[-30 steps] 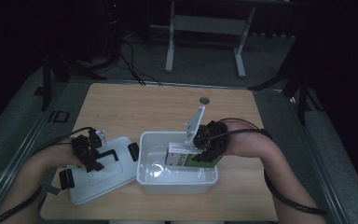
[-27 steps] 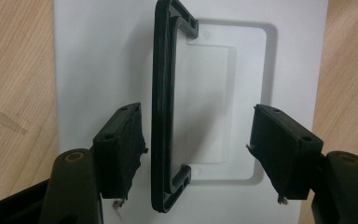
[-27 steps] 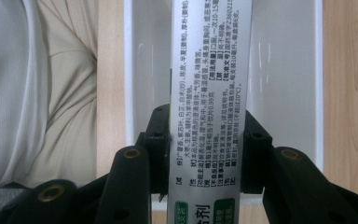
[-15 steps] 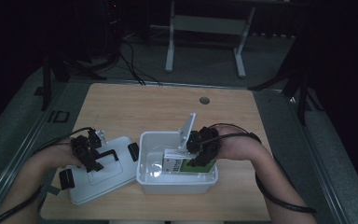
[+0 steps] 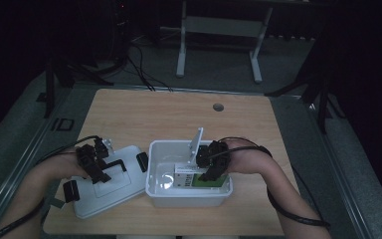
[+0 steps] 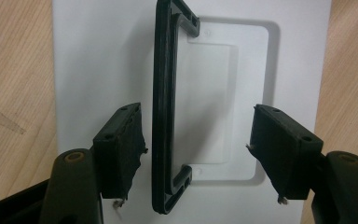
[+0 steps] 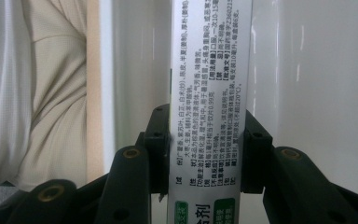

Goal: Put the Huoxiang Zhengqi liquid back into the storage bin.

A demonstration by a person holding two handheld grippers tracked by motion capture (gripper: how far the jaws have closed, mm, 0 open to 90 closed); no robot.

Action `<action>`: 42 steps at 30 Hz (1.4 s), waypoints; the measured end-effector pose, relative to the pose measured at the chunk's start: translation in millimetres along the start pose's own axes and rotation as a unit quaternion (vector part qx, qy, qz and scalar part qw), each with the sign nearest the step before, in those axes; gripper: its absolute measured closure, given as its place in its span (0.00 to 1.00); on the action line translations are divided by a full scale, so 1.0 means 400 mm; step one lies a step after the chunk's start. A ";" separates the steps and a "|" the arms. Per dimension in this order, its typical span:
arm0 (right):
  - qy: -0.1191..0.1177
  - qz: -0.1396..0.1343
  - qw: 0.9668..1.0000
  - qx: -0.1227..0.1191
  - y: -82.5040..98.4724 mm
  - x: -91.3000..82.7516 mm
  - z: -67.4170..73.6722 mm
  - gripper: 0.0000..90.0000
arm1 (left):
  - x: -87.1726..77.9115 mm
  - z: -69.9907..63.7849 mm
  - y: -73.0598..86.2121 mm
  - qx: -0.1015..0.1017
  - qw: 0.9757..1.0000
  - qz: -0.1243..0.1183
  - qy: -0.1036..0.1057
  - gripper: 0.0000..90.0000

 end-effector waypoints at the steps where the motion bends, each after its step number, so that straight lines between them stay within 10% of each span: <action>1: -0.001 0.001 1.000 0.000 0.002 0.005 -0.003 0.70 | 0.001 0.000 0.000 -0.001 1.000 0.000 0.000 0.39; 42: -0.022 0.052 0.998 0.008 0.044 0.170 -0.017 0.69 | 0.004 0.003 0.010 -0.004 1.000 0.004 -0.001 0.39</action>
Point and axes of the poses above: each handheld gripper's, and its own axes: x roughly forward along the jaws, y roughly out of its underside, z roughly to its left, the point moved 1 cm from there along x, roughly forward along the jaws, and after that the axes turned 6 degrees about -z, right-handed, at the moved point
